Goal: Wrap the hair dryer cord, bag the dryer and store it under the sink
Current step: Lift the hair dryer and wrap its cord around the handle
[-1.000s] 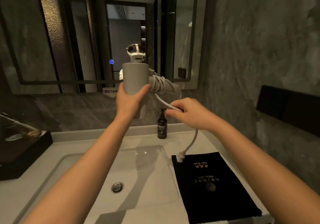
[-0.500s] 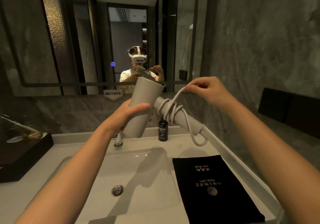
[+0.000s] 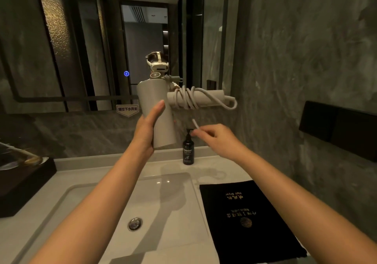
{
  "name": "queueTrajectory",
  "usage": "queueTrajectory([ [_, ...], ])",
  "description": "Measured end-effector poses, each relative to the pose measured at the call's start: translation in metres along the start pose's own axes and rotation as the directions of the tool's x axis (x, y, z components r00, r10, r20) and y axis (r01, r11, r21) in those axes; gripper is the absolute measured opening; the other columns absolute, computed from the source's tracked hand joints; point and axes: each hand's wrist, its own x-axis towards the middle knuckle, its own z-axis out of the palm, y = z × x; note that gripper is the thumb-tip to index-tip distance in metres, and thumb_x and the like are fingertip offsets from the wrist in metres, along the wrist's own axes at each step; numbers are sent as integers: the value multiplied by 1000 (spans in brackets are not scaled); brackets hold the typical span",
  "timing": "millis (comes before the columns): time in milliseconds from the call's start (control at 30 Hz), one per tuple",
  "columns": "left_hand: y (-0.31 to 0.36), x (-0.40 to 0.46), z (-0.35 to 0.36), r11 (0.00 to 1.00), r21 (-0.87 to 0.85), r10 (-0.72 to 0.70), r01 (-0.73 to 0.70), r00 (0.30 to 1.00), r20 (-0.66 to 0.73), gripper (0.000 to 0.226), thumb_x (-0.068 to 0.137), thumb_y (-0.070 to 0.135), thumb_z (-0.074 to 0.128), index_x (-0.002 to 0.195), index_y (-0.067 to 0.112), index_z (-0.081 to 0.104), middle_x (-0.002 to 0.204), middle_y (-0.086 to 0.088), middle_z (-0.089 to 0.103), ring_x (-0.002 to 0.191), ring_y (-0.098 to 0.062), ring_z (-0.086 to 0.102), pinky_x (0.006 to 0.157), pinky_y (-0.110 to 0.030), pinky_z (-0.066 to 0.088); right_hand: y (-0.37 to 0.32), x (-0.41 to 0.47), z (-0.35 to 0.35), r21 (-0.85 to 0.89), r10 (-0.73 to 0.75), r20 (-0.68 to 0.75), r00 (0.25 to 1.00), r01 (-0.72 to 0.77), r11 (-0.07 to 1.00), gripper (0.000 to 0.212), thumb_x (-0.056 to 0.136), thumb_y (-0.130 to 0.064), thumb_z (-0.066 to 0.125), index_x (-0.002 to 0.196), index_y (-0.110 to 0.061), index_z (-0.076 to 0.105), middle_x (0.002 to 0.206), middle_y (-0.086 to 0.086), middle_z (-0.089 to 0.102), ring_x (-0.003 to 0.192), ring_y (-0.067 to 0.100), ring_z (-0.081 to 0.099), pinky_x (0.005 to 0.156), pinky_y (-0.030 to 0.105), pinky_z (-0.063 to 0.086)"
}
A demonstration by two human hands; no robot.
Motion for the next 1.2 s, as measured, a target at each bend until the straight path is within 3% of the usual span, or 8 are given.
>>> queueTrajectory([
  [133,-7,4,-10,962,253,143,-108,981,-127,51,77,41,74,118,19,53,104,-7,66,90,-21,67,62,-29,56,-8,-5,-6,-207,-59,22,998,62,976,18,93,-28,57,98,-18,71,70,-5,62,64,9,54,56,27,41],
  [267,-13,4,-15,840,499,270,-211,962,-48,64,64,46,79,117,20,52,102,-2,62,88,-15,63,65,-26,52,-19,-5,-25,-436,-80,78,994,106,894,15,90,-31,59,97,-24,71,70,-7,63,62,11,56,54,29,45],
  [367,-11,3,-23,806,556,220,-204,975,39,66,62,50,77,116,25,50,101,1,61,87,-14,63,61,-23,51,-23,-6,-41,-469,-125,40,991,129,874,17,85,-42,62,89,-28,72,70,-9,65,64,8,59,55,27,48],
  [567,-4,-6,-40,856,503,26,-121,981,191,56,57,57,74,104,35,55,99,-5,66,71,-6,70,54,-18,53,-17,-9,-63,-149,-155,67,986,163,975,3,79,-33,72,82,-30,72,73,-15,69,73,-2,63,58,12,49],
  [733,-9,-14,-47,935,350,-140,48,960,242,72,56,52,74,116,16,55,93,-13,70,72,-20,70,61,-34,57,-7,-13,-61,102,-177,53,983,171,980,9,82,-19,69,84,-26,73,74,-12,71,70,3,66,63,16,53],
  [867,-17,-19,-47,965,107,-262,241,922,284,60,49,46,86,96,13,70,80,-12,72,66,-23,69,59,-34,59,2,-18,-58,358,-156,-72,985,172,918,22,87,-12,62,85,-30,74,80,-12,72,74,4,65,64,17,54],
  [1100,-36,-16,-45,902,-142,-357,408,889,285,76,55,44,87,113,5,59,84,-17,69,68,-29,67,62,-37,58,10,-23,-38,695,-132,25,991,78,715,42,92,-8,37,103,-26,73,107,-9,70,95,8,63,73,18,52],
  [1200,-46,-17,-48,832,-219,-436,509,845,309,74,58,44,86,112,2,59,86,-19,68,69,-29,66,63,-38,59,11,-25,-39,701,-218,62,974,113,705,44,86,-8,39,111,-27,69,115,-5,67,106,14,61,82,22,51],
])
